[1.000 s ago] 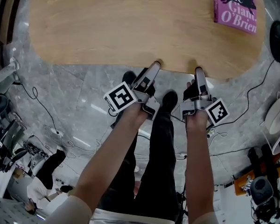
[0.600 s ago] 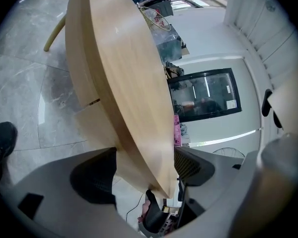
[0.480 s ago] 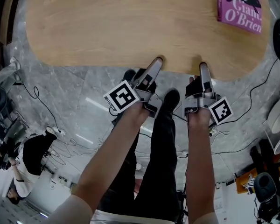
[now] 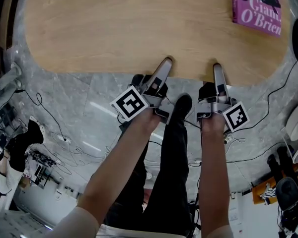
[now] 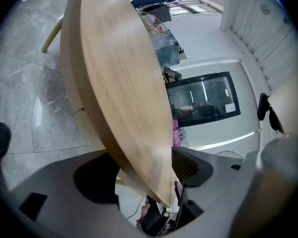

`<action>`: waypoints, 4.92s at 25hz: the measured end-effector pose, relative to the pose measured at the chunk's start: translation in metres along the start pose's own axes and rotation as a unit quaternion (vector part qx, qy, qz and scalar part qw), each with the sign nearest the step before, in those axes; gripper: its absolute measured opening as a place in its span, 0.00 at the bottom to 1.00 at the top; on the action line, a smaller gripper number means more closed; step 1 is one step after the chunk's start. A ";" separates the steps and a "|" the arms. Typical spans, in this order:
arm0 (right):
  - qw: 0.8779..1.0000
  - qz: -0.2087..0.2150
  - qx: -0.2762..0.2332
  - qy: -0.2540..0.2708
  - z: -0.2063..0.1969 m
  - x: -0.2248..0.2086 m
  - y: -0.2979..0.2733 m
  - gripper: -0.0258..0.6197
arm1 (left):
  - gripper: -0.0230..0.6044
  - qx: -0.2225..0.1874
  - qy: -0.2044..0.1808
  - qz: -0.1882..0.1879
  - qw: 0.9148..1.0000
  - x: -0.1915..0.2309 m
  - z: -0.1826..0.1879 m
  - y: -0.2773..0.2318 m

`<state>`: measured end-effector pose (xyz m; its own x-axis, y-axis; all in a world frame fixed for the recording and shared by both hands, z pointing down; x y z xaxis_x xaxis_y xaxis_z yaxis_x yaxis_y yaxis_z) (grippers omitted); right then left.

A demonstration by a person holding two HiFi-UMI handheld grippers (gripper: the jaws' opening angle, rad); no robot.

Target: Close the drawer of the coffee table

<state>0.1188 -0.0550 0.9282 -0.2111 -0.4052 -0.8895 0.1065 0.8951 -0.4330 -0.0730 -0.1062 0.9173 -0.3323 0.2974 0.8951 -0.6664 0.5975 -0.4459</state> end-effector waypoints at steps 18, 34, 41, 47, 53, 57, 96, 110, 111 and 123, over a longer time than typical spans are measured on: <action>0.997 -0.029 0.058 0.040 -0.030 0.000 0.043 0.56 | 0.55 0.057 -0.005 0.039 0.998 0.006 -0.032 0.037; 0.993 -0.038 0.074 0.088 -0.015 0.076 0.121 0.30 | 0.34 0.098 -0.093 0.050 0.990 -0.082 -0.064 0.094; 0.988 -0.023 0.086 0.129 0.005 0.144 0.156 0.22 | 0.23 0.096 -0.141 0.048 0.984 -0.150 -0.066 0.130; 0.966 -0.002 0.138 0.217 0.023 0.221 0.193 0.12 | 0.13 0.084 -0.165 0.038 0.982 -0.219 -0.066 0.164; 0.942 0.012 0.160 0.295 0.045 0.289 0.230 0.07 | 0.07 0.064 -0.197 0.040 0.977 -0.290 -0.062 0.201; 0.917 0.007 0.169 0.362 0.061 0.329 0.251 0.06 | 0.05 0.044 -0.223 0.054 0.972 -0.332 -0.061 0.225; 0.737 0.115 0.008 0.666 0.071 0.653 0.405 0.06 | 0.05 -0.067 -0.599 -0.068 0.795 -0.647 -0.013 0.428; 0.733 0.121 -0.031 0.669 0.080 0.664 0.441 0.06 | 0.05 -0.067 -0.598 -0.093 0.793 -0.658 -0.025 0.437; 0.733 0.120 -0.031 0.669 0.082 0.663 0.441 0.06 | 0.05 -0.066 -0.597 -0.094 0.794 -0.658 -0.027 0.436; 0.721 0.116 -0.041 0.682 0.083 0.667 0.449 0.06 | 0.05 -0.061 -0.593 -0.110 0.795 -0.666 -0.034 0.432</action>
<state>0.1069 0.0614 0.1284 -0.9620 0.2667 0.0583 0.2465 0.9402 -0.2351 -0.1170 -0.0207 0.1280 -0.6605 -0.6926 0.2899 -0.7499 0.6276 -0.2093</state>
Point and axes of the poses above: the fingertips, and each gripper's own axes: y backward along the fingers, x to its left, z out of its top, the point moved 2 cm from there along y, backward along the fingers, and after that the axes turned 4 degrees about y, right-handed, at the moved point
